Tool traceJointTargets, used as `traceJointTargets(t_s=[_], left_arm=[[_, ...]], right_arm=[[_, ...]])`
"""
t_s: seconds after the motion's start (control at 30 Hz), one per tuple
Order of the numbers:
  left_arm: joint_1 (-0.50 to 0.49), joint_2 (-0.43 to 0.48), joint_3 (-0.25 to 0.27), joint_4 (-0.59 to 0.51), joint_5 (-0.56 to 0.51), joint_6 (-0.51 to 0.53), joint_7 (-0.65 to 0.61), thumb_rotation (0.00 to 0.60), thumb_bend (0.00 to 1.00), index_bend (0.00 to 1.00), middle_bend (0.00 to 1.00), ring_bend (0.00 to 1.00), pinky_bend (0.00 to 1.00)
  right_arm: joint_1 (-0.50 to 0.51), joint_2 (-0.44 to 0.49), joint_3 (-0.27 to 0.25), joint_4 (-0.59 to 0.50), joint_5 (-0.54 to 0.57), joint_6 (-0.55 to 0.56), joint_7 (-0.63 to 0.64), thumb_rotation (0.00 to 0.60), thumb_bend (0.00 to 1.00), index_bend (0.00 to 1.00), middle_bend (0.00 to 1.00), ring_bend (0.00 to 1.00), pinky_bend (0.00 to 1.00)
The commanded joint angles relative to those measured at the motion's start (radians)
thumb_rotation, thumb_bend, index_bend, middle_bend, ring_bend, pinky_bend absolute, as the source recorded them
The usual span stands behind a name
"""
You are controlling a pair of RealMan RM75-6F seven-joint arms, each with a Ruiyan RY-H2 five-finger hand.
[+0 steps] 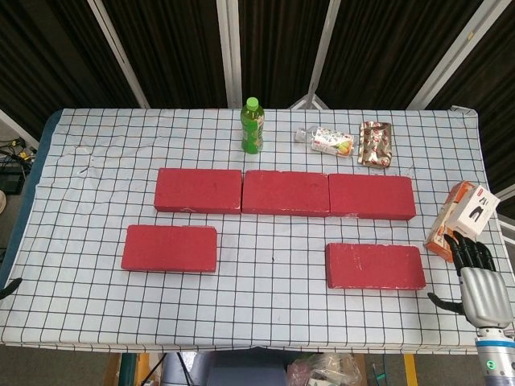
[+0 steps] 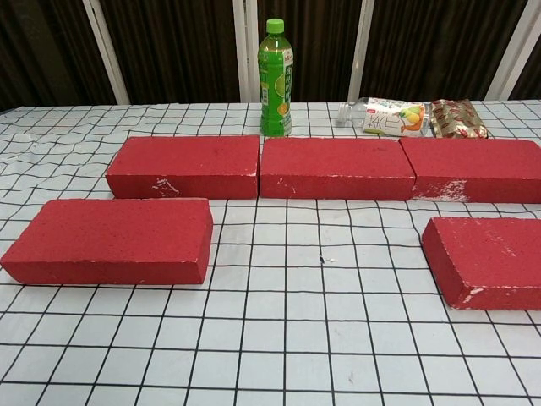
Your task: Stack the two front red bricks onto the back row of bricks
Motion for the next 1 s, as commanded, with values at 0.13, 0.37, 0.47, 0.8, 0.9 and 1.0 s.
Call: traceJointTargets(t_s=[0.13, 0.37, 0.47, 0.8, 0.9, 1.0], left_arm=[[-0.003, 0.0, 0.002, -0.003, -0.003, -0.011, 0.009, 0.6, 0.0, 0.09, 0.0, 0.0, 0.02], [0.012, 0.011, 0.007, -0.007, 0.0, 0.007, -0.011, 0.6, 0.0, 0.09, 0.0, 0.0, 0.02], [0.011, 0.014, 0.008, -0.008, -0.005, -0.002, -0.009, 0.6, 0.0, 0.09, 0.0, 0.0, 0.02], [0.01, 0.016, 0.007, -0.011, -0.009, -0.008, 0.002, 0.6, 0.0, 0.09, 0.0, 0.0, 0.02], [0.011, 0.016, 0.007, -0.01, -0.01, -0.007, 0.001, 0.6, 0.0, 0.09, 0.0, 0.0, 0.02], [0.011, 0.016, 0.006, -0.009, -0.01, -0.007, 0.002, 0.6, 0.0, 0.09, 0.0, 0.0, 0.02]], right_arm=[[0.03, 0.072, -0.04, -0.096, 0.062, -0.136, -0.017, 0.6, 0.13, 0.0, 0.0, 0.0, 0.0], [0.143, 0.08, -0.018, -0.191, 0.17, -0.28, -0.186, 0.6, 0.13, 0.0, 0.0, 0.0, 0.0], [0.183, 0.06, 0.003, -0.201, 0.244, -0.3, -0.248, 0.6, 0.13, 0.0, 0.0, 0.0, 0.0], [0.302, 0.02, 0.024, -0.23, 0.476, -0.351, -0.412, 0.6, 0.13, 0.0, 0.0, 0.0, 0.0], [0.332, 0.003, 0.023, -0.224, 0.522, -0.356, -0.447, 0.6, 0.13, 0.0, 0.0, 0.0, 0.0], [0.359, -0.009, 0.02, -0.222, 0.564, -0.36, -0.475, 0.6, 0.13, 0.0, 0.0, 0.0, 0.0]])
